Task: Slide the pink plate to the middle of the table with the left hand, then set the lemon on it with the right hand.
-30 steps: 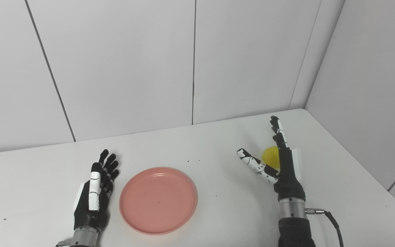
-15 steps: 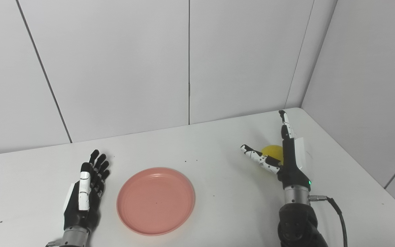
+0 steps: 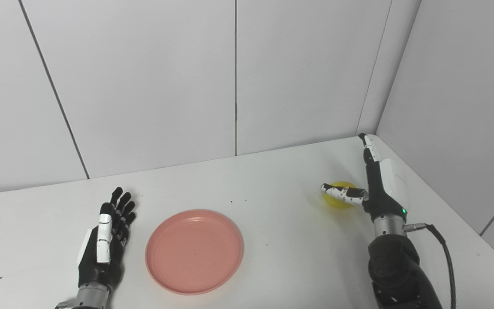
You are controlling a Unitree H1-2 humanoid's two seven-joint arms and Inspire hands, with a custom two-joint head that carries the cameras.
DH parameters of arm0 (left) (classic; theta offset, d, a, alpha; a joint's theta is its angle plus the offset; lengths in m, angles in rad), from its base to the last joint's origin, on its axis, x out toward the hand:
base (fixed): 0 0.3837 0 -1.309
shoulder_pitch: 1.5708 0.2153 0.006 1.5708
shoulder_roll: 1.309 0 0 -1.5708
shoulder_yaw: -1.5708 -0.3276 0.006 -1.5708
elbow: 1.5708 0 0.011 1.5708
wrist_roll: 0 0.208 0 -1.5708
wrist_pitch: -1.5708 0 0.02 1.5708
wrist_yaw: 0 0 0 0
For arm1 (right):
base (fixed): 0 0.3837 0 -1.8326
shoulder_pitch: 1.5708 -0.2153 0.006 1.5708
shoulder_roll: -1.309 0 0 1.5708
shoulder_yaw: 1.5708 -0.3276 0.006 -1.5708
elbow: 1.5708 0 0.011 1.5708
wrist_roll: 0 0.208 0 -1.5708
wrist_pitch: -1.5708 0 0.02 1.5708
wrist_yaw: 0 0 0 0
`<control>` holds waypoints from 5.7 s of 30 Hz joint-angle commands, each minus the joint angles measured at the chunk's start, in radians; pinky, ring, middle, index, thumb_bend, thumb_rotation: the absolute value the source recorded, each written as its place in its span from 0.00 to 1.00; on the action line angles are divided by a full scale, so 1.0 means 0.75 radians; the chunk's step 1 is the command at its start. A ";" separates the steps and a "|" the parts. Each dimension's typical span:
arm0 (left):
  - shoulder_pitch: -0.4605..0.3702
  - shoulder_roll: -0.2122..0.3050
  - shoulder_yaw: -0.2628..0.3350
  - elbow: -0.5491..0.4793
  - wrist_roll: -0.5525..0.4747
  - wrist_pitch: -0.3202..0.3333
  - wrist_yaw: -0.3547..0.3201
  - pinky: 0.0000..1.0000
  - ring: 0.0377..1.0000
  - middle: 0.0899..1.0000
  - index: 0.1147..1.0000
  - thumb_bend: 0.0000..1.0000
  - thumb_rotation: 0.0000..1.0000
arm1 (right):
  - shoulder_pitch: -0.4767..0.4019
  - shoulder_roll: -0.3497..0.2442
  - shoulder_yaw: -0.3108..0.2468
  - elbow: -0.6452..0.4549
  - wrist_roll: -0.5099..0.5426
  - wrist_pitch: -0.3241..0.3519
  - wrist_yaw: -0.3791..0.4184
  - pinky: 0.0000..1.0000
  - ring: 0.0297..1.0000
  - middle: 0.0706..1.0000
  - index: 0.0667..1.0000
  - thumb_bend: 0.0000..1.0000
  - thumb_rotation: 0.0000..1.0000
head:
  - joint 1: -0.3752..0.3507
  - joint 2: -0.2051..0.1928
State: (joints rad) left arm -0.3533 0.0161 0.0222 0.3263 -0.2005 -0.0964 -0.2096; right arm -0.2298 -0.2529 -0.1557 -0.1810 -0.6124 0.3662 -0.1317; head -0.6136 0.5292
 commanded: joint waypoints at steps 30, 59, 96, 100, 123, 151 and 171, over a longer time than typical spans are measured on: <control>0.024 0.016 0.030 -0.033 -0.033 0.066 -0.002 1.00 0.99 0.97 0.99 0.57 1.00 | -0.085 -0.065 0.030 0.254 0.098 0.104 0.040 0.51 0.62 0.90 0.87 0.82 0.00 | -0.038 -0.009; 0.031 0.013 0.019 -0.061 -0.024 0.076 -0.001 1.00 0.99 0.98 0.99 0.57 1.00 | -0.051 -0.074 0.107 0.252 0.022 0.059 -0.167 0.15 0.43 0.44 0.45 0.52 0.00 | -0.028 -0.006; 0.059 -0.015 -0.020 -0.076 0.031 0.022 0.019 0.98 0.97 0.97 0.98 0.62 1.00 | -0.053 0.036 0.232 0.085 0.104 -0.174 -0.201 0.21 0.43 0.38 0.50 0.51 0.00 | 0.141 0.029; 0.070 -0.026 -0.019 -0.086 0.041 0.015 0.024 0.98 0.97 0.97 0.98 0.64 1.00 | -0.074 0.071 0.290 0.106 0.103 -0.201 -0.183 0.17 0.40 0.41 0.47 0.51 0.00 | 0.181 0.033; 0.100 -0.121 -0.050 -0.121 0.138 -0.019 0.140 0.92 0.92 0.92 0.92 0.66 1.00 | -0.092 0.127 0.426 0.038 0.088 -0.250 -0.049 0.27 0.34 0.44 0.52 0.51 0.00 | 0.542 0.081; 0.111 -0.179 -0.166 -0.188 0.306 0.071 0.227 0.93 0.92 0.94 0.96 0.63 1.00 | -0.087 0.112 0.451 -0.027 0.144 -0.308 0.124 0.30 0.36 0.44 0.52 0.51 0.00 | 0.830 0.116; 0.110 -0.160 -0.166 -0.186 0.309 0.078 0.229 0.96 0.94 0.95 0.96 0.64 1.00 | -0.153 0.189 0.575 0.050 0.101 -0.369 0.196 0.28 0.35 0.43 0.52 0.51 0.00 | 0.790 0.110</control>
State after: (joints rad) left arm -0.2577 -0.1042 -0.0981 0.1993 0.0205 -0.0436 -0.0417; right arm -0.3022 -0.1180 0.2724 -0.1362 -0.5295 0.1395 0.0237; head -0.0214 0.6121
